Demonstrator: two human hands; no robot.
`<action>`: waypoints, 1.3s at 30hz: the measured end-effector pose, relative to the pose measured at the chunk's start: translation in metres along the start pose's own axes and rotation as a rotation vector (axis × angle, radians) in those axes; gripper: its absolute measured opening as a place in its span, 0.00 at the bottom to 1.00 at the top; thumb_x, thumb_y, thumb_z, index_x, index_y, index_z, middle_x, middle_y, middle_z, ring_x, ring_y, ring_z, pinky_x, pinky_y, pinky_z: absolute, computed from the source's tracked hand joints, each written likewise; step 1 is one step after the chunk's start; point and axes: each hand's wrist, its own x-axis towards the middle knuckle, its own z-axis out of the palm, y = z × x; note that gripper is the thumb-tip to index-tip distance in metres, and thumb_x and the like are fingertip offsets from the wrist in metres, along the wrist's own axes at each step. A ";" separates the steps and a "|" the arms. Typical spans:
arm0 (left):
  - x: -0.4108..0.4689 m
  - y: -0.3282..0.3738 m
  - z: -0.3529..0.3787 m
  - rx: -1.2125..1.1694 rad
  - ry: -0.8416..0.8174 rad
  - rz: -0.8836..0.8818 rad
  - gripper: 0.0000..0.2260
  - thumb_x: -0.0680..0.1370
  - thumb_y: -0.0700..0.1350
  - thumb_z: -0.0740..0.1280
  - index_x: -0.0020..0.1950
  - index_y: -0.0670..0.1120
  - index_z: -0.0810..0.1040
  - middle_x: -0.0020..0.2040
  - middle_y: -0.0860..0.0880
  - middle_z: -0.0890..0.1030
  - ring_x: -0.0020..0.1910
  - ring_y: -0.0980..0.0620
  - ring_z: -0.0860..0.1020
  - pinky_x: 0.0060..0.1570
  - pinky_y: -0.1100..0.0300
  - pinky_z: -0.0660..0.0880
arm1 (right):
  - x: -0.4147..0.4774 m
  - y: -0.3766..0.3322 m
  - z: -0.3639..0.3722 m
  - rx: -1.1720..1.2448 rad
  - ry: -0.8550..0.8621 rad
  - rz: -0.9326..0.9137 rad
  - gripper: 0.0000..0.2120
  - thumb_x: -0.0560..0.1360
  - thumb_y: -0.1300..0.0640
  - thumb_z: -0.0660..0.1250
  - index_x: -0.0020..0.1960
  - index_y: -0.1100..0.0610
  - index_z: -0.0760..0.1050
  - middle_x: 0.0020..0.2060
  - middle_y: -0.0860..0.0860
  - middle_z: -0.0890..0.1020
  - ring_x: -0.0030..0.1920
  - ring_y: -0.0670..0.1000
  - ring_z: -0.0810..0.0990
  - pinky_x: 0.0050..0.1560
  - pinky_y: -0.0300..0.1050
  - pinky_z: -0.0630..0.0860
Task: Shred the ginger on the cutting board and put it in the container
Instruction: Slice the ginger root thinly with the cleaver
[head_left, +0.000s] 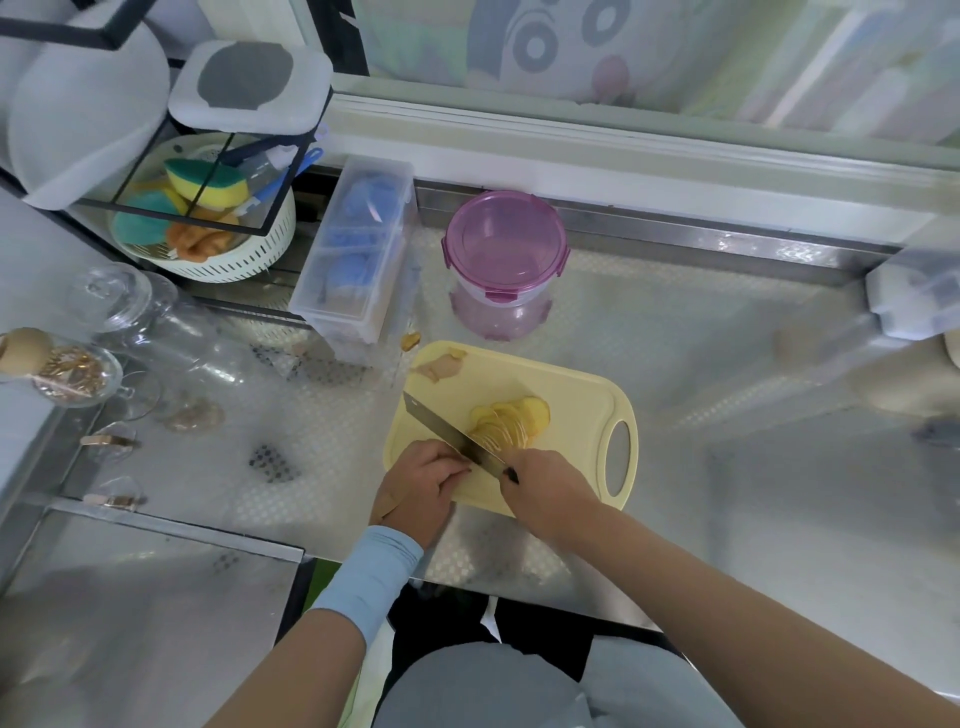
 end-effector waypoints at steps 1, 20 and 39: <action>-0.001 -0.002 0.000 -0.004 0.009 -0.005 0.12 0.76 0.49 0.64 0.43 0.46 0.86 0.44 0.51 0.81 0.48 0.57 0.73 0.51 0.69 0.69 | -0.002 -0.001 0.000 -0.010 0.011 -0.005 0.11 0.82 0.56 0.54 0.43 0.54 0.70 0.35 0.50 0.74 0.38 0.54 0.76 0.34 0.44 0.70; -0.006 -0.004 -0.001 0.016 0.114 0.046 0.13 0.73 0.47 0.63 0.38 0.42 0.85 0.42 0.43 0.83 0.45 0.53 0.73 0.45 0.70 0.67 | -0.038 -0.016 0.011 -0.225 0.034 -0.030 0.23 0.80 0.63 0.55 0.72 0.48 0.67 0.39 0.51 0.73 0.41 0.56 0.73 0.39 0.47 0.70; -0.003 -0.003 -0.006 -0.018 0.069 -0.004 0.13 0.73 0.47 0.63 0.38 0.43 0.85 0.43 0.45 0.82 0.44 0.54 0.74 0.43 0.74 0.63 | -0.036 -0.022 0.013 -0.209 -0.004 0.036 0.22 0.77 0.69 0.54 0.68 0.54 0.70 0.41 0.53 0.74 0.41 0.57 0.74 0.39 0.49 0.72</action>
